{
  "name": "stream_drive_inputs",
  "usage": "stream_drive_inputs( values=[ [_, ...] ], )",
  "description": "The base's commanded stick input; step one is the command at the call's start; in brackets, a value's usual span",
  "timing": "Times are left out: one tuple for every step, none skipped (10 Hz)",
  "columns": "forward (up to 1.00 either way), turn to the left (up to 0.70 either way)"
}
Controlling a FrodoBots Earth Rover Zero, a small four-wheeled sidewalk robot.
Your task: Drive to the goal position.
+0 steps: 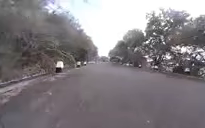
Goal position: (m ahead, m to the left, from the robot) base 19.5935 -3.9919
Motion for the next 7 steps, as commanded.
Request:
stream_drive_inputs(
  values=[
    [0.85,0.01],
    [0.85,0.01],
    [0.85,0.01],
    [0.85,0.01],
    [0.85,0.01],
    [0.85,0.01],
    [0.85,0.01]
  ],
)
